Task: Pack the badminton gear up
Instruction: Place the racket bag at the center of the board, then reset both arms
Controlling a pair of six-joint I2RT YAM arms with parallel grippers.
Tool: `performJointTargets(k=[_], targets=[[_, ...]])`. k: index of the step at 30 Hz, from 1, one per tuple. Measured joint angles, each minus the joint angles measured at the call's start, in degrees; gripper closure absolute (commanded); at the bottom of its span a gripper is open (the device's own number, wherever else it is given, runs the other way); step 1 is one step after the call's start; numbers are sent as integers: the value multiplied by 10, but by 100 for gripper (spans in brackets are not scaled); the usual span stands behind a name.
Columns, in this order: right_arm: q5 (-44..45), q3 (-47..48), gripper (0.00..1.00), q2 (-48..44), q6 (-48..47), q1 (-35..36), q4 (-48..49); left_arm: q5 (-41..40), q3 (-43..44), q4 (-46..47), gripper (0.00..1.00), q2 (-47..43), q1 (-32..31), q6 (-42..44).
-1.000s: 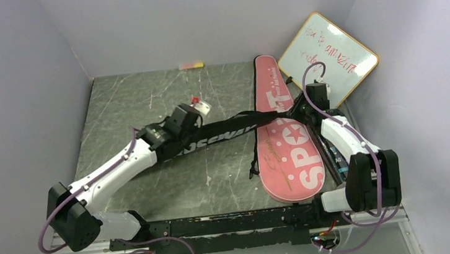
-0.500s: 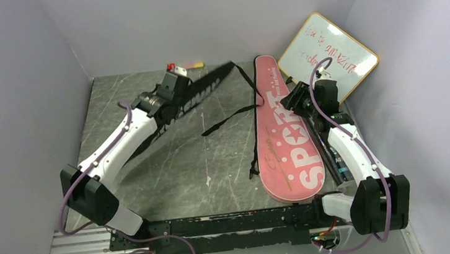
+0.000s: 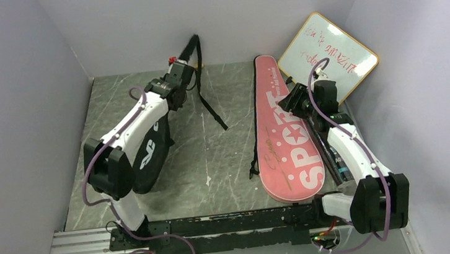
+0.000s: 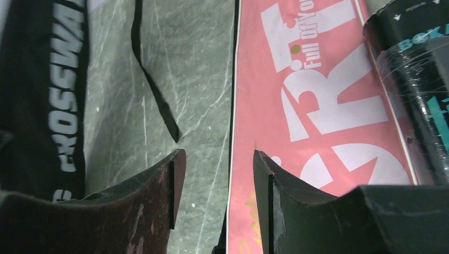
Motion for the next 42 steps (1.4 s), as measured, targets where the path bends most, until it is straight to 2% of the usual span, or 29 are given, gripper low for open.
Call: performJointTargets(k=[9,10,12,15,16,19,21,23,24,25,26,30,34,37,42], targets=[[-33,-11,47,10,2,0,7,215,-45,64,95,71,0,-89],[-36,-13,47,10,3,0,7,245,-45,71,91,78,0,-104],[-40,-15,47,10,4,0,7,301,-45,87,71,87,1,-129],[-42,-18,47,9,3,0,7,428,-43,169,18,102,8,-161],[-42,-18,47,9,3,0,6,463,-42,195,5,106,10,-161],[-40,-18,47,7,-3,0,5,558,-67,301,4,94,17,-175],[-36,-23,41,-8,-5,0,9,576,-117,350,4,57,20,-175],[-32,-45,32,-45,-3,0,26,574,-177,377,4,2,22,-165],[-28,-70,23,-79,-3,0,49,567,-205,386,5,-32,23,-158],[-25,-90,7,-112,2,0,63,558,-226,397,5,-60,24,-151],[-20,-109,1,-141,6,0,80,547,-248,412,5,-89,24,-144],[38,-186,0,-246,44,1,143,468,-378,510,4,-235,24,-103],[113,-207,0,-260,70,1,155,385,-535,640,3,-352,24,-65],[135,-207,0,-225,56,1,173,338,-605,687,3,-375,24,-33],[103,-198,0,-136,-42,3,185,260,-649,703,3,-374,24,3]])
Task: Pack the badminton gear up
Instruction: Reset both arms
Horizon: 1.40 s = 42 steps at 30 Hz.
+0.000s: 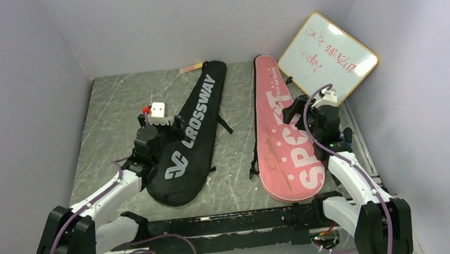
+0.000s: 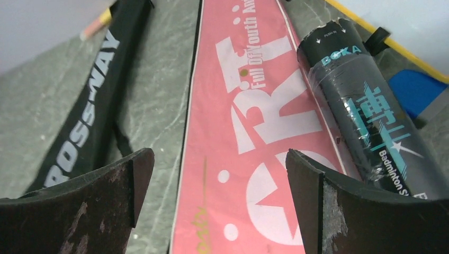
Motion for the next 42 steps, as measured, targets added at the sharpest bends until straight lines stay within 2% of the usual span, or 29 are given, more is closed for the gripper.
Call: performJointTargets(k=[2,6,9,14,18,22,26,28,34,42], targets=[[-1,-2,0,13,-33,2,11,-26,-18,19,3,0,1,17],[14,-76,5,-1,-106,3,139,-54,-60,63,2,9,15,44],[22,-148,1,10,-153,3,240,-59,-88,111,2,35,43,56],[33,-169,0,139,-192,4,358,-52,-123,204,5,102,95,61],[42,-168,1,215,-210,5,427,-37,-125,250,7,143,109,83],[46,-160,3,267,-218,6,468,-23,-123,278,7,152,113,101],[49,-167,6,343,-220,10,568,-22,-123,297,8,151,114,114],[49,-165,1,362,-229,17,578,-23,-129,308,7,146,114,115],[49,-146,0,373,-254,41,572,-35,-170,336,4,127,116,120],[52,-145,0,374,-261,45,573,-37,-196,439,3,247,129,125]])
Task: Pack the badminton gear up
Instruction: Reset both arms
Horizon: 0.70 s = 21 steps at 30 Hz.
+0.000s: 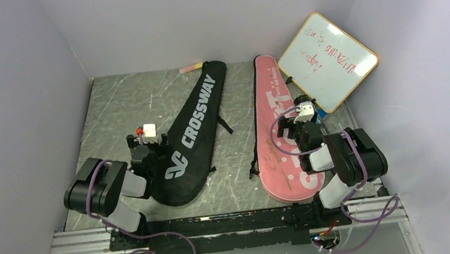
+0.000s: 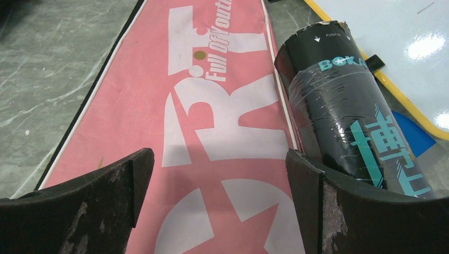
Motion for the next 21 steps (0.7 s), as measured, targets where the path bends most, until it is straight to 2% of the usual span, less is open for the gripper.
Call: performJointTargets(k=[4,11,21], targets=[[0,0,0,0,-1,0,0,7,3,38,2,47,4,4],[0,0,0,0,-2,0,0,5,44,14,2,51,7,4],[0,0,0,0,-2,0,0,4,46,10,2,51,7,5]])
